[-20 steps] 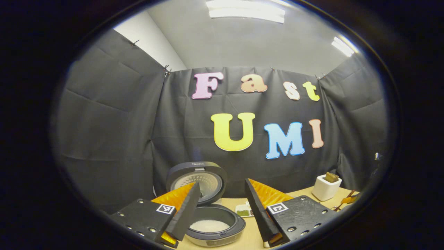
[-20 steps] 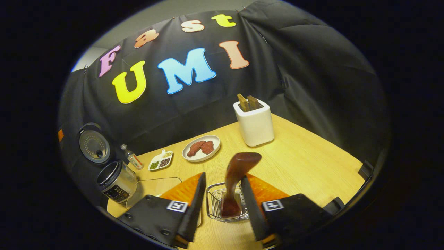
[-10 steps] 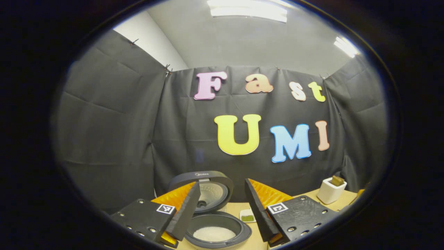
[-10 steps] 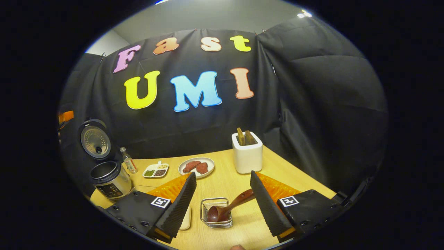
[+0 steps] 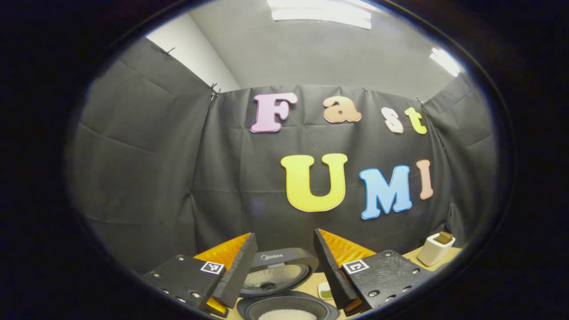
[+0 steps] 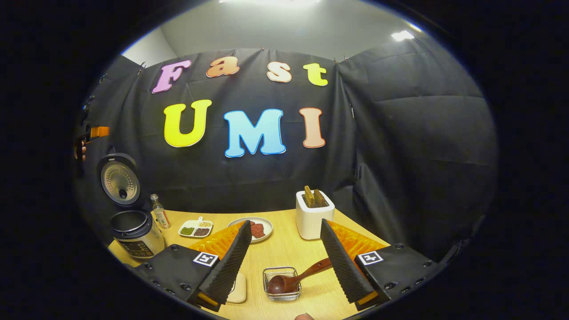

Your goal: Close the left gripper, press the button to open the rice cooker; take a wooden spoon from the chopstick holder with the right hand, scoop a spoonful of rice and pour it into the rice cooker, then put the wooden spoon back into the chopstick holder.

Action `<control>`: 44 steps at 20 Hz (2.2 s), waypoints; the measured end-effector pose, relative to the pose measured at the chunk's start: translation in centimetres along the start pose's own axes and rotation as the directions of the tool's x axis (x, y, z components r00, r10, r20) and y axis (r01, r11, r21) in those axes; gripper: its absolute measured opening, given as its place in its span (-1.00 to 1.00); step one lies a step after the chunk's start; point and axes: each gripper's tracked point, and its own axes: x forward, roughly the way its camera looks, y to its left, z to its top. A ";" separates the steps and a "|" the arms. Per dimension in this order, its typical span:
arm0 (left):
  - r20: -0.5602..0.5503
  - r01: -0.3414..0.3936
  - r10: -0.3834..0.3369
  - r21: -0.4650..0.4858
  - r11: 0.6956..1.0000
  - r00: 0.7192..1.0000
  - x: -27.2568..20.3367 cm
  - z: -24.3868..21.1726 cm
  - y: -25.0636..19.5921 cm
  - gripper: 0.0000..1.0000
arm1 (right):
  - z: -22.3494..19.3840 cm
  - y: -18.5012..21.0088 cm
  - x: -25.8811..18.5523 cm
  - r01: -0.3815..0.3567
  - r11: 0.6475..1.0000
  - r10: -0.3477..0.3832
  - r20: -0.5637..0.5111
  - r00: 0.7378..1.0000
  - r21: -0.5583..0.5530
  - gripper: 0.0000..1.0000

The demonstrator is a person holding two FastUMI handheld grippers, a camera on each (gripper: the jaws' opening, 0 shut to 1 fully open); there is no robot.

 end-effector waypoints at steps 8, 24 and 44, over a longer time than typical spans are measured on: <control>-0.047 -0.025 0.024 -0.023 0.999 0.999 8.6 -2.7 3.1 0.59 | -1.3 1.7 0.1 0.035 0.999 -0.035 -0.027 0.999 -0.013 0.96; -0.222 -0.040 0.035 -0.018 0.999 0.974 8.0 -10.2 1.9 0.66 | -0.6 2.2 0.1 -0.030 0.999 0.029 -0.024 0.999 -0.033 0.96; -0.308 -0.032 0.020 -0.032 0.999 0.951 -3.8 -17.5 -4.1 0.65 | 0.2 -2.3 -2.7 -0.118 0.992 0.118 -0.016 0.993 -0.042 0.96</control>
